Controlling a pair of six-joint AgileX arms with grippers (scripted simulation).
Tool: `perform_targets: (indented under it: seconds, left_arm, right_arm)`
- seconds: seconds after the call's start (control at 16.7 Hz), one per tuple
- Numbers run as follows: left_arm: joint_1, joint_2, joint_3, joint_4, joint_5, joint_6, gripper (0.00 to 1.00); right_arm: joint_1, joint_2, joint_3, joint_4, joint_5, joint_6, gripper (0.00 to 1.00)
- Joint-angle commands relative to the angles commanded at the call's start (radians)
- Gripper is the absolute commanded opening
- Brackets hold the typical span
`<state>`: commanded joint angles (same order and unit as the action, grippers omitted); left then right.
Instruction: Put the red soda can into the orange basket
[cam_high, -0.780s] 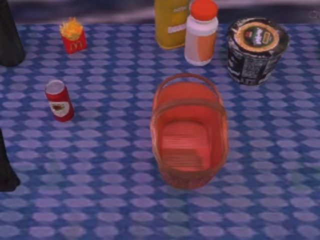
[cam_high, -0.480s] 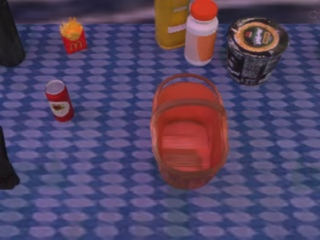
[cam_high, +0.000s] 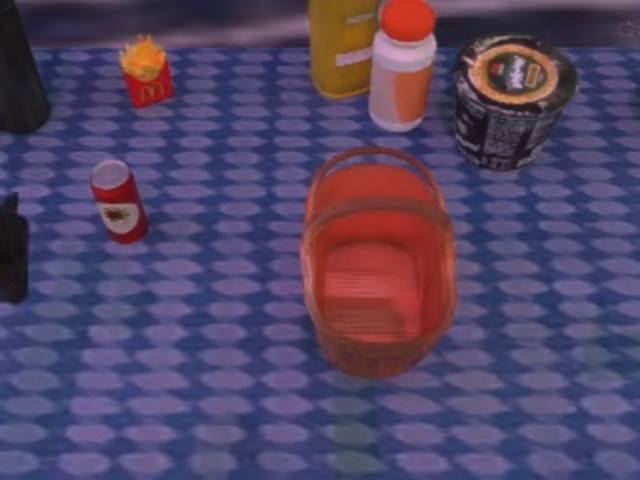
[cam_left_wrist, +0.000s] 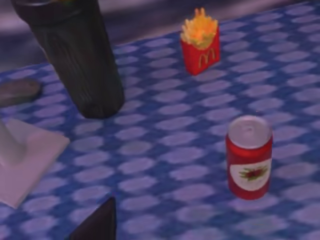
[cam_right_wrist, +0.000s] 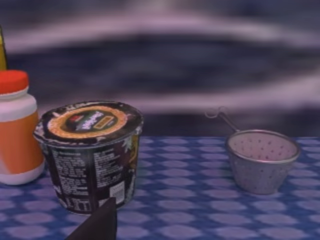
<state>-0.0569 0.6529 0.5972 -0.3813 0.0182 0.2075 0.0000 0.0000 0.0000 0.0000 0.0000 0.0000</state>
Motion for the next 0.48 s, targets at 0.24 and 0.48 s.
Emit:
perform_targets:
  seconds: [0.24,0.48]
  left_arm:
    - [-0.02,0.436,0.377,-0.242,-0.005,0.131,1.0]
    - [-0.037,0.88,0.762,-0.484,-0.012,0.261,1.0]
  right_arm:
    - [0.0,0.0,0.0,0.0,0.0,0.0,1.0]
    - [0.0,0.0,0.0,0.0,0.0,0.0,1.0]
